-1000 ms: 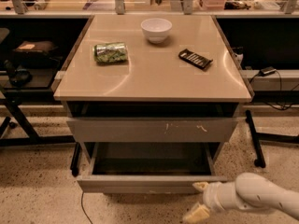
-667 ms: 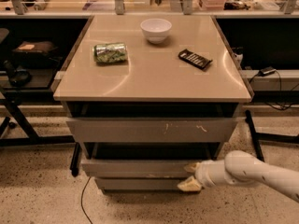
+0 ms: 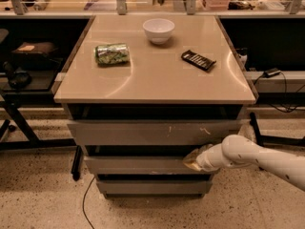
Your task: Close middle drawer
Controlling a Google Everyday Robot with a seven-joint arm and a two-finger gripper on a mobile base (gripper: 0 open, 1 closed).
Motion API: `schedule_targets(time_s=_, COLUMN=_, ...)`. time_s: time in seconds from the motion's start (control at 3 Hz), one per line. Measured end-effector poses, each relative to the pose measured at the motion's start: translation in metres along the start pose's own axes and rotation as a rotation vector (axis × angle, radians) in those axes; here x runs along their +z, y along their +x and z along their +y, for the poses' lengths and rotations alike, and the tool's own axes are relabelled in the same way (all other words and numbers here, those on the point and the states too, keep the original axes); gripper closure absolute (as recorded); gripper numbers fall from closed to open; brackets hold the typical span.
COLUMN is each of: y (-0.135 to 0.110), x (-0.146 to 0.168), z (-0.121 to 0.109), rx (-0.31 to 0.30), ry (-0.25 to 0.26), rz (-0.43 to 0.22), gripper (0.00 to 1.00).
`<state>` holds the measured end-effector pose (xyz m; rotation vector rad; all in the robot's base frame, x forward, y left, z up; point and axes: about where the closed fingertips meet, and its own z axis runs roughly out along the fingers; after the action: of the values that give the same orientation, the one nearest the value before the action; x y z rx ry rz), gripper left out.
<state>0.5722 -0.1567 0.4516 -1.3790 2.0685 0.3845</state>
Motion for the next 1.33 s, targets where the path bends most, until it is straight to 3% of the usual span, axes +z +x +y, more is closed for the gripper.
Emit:
schedule_targets(time_s=0.33, y=0.007, x=-0.017, z=0.026, rx=0.014, ry=-0.007, rz=-0.020, gripper=0.65)
schedule_targets(time_s=0.67, y=0.017, x=-0.050, z=0.078, rx=0.041, ry=-0.067, rz=-0.051, gripper=0.87)
schedule_targets(time_s=1.0, y=0.026, x=-0.057, z=0.087, rx=0.059, ry=-0.075, rz=-0.052, gripper=0.90)
schedule_targets(time_s=1.33, y=0.025, x=-0.056, z=0.087, rx=0.057, ry=-0.075, rz=-0.052, gripper=0.67)
